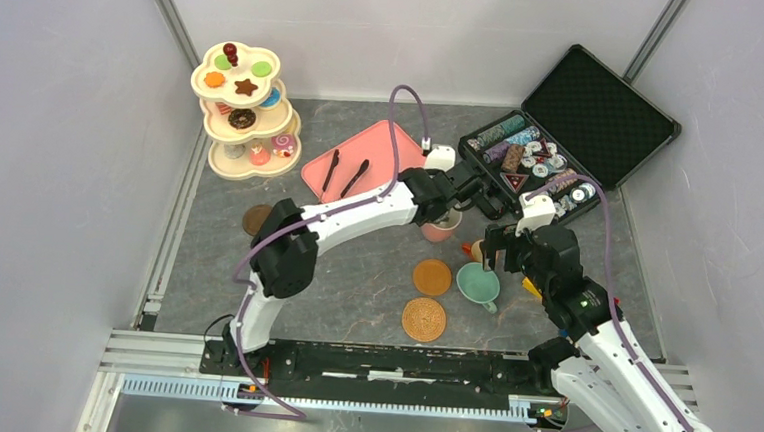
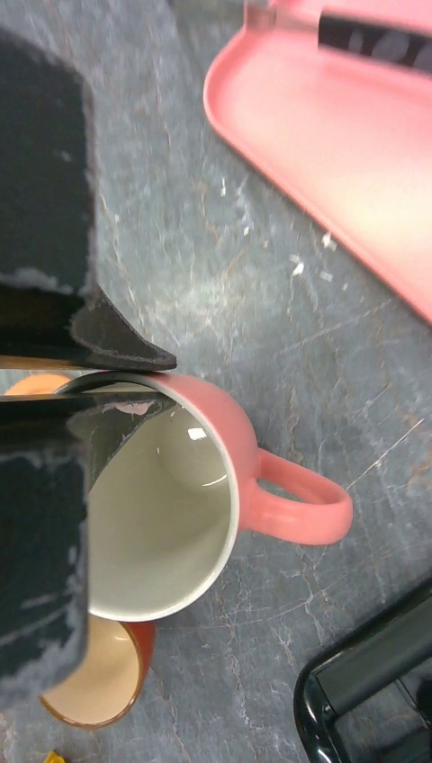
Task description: Serve the afternoon tea
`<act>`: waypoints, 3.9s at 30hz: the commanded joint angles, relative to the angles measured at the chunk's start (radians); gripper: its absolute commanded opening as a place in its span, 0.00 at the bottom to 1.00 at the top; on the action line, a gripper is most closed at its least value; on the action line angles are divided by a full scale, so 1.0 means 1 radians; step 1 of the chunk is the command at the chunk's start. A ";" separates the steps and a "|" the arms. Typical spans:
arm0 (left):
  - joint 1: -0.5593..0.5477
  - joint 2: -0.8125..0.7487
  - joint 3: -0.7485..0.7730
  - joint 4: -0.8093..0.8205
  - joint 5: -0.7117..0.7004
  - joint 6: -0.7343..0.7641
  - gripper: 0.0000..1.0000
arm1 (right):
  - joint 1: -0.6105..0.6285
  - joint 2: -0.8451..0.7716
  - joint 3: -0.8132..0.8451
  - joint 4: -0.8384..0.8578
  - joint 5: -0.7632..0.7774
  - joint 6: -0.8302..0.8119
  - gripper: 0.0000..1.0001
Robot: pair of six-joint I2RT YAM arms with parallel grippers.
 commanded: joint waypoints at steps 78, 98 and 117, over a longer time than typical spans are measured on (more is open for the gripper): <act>0.996 -0.517 -0.647 0.314 0.252 0.139 0.02 | 0.004 0.139 -0.015 0.112 -0.024 -0.007 0.98; 0.996 -0.476 -0.646 0.297 0.183 0.152 0.02 | 0.004 0.144 -0.014 0.110 -0.028 -0.008 0.98; 0.997 -0.637 -0.616 0.229 0.267 0.185 0.64 | 0.004 0.136 0.004 0.093 -0.039 0.003 0.98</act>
